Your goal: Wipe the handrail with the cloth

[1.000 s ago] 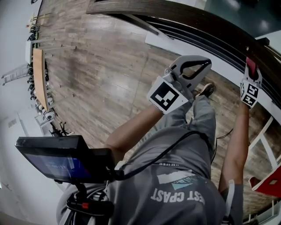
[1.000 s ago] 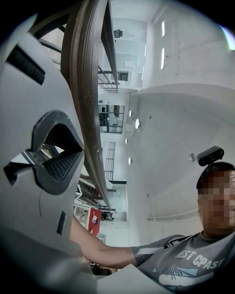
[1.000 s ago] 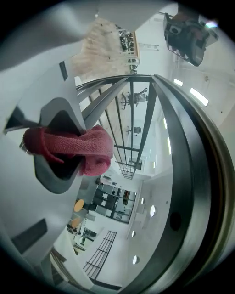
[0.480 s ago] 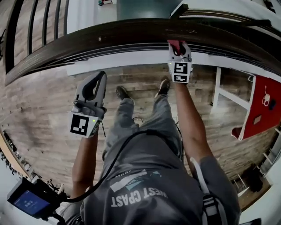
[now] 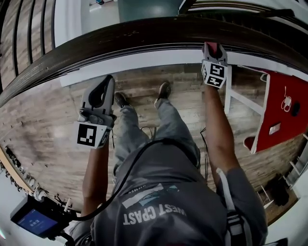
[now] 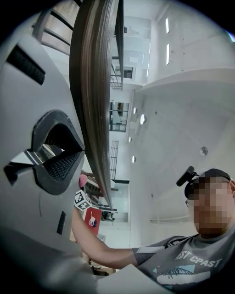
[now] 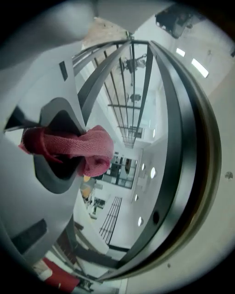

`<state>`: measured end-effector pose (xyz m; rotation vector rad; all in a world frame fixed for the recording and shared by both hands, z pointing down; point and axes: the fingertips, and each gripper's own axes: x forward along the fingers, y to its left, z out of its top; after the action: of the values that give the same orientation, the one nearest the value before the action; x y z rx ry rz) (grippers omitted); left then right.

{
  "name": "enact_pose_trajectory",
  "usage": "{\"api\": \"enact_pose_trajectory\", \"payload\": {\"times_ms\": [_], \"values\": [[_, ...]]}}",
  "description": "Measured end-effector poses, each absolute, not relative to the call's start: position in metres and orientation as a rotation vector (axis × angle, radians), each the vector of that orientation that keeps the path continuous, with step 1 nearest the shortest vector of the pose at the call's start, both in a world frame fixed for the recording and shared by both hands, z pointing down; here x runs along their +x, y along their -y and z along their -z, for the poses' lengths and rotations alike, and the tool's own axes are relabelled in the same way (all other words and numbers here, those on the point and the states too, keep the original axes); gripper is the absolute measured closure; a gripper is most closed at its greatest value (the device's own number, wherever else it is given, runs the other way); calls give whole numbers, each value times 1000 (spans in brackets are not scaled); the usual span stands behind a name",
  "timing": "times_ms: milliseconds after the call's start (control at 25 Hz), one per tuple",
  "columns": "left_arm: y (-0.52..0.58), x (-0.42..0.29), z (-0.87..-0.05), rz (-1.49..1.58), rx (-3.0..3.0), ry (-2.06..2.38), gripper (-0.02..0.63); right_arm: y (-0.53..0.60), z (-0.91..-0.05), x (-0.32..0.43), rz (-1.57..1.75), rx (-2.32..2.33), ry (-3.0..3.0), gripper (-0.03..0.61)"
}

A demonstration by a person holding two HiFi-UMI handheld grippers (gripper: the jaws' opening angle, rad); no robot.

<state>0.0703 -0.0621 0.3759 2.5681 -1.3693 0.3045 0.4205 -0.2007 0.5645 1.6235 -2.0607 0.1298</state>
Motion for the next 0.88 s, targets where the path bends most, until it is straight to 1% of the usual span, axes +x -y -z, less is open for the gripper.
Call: {"api": "enact_pose_trajectory", "payload": {"times_ms": [80, 160, 200, 280, 360, 440, 520, 560, 640, 720, 840, 880], "values": [[61, 75, -372, -300, 2564, 1375, 607, 204, -560, 470, -171, 1714, 1927, 497], [52, 81, -371, -311, 2556, 1379, 607, 201, -548, 467, -173, 1716, 1943, 497], [47, 84, -371, -316, 2550, 1379, 607, 198, -541, 443, -152, 1673, 2017, 497], [39, 88, -369, -314, 2547, 1375, 607, 190, -535, 364, -87, 1479, 2200, 497], [30, 92, -362, -303, 2569, 1368, 607, 179, -548, 294, -30, 1257, 2291, 497], [20, 93, -357, -301, 2589, 1367, 607, 173, -574, 267, -52, 1167, 2295, 497], [9, 87, -353, -307, 2594, 1375, 607, 170, -575, 264, -122, 1178, 2313, 497], [5, 84, -353, -307, 2597, 1378, 607, 169, -572, 273, -133, 1192, 2307, 497], [1, 79, -356, -291, 2597, 1379, 607, 174, -572, 324, -139, 1275, 2233, 497], [0, 78, -358, -279, 2598, 1375, 607, 186, -573, 409, -201, 1471, 2099, 497], [-1, 87, -360, -278, 2609, 1360, 607, 195, -577, 558, -397, 1839, 1798, 497], [-1, 92, -362, -281, 2606, 1355, 607, 192, -574, 589, -442, 1911, 1717, 497]]}}
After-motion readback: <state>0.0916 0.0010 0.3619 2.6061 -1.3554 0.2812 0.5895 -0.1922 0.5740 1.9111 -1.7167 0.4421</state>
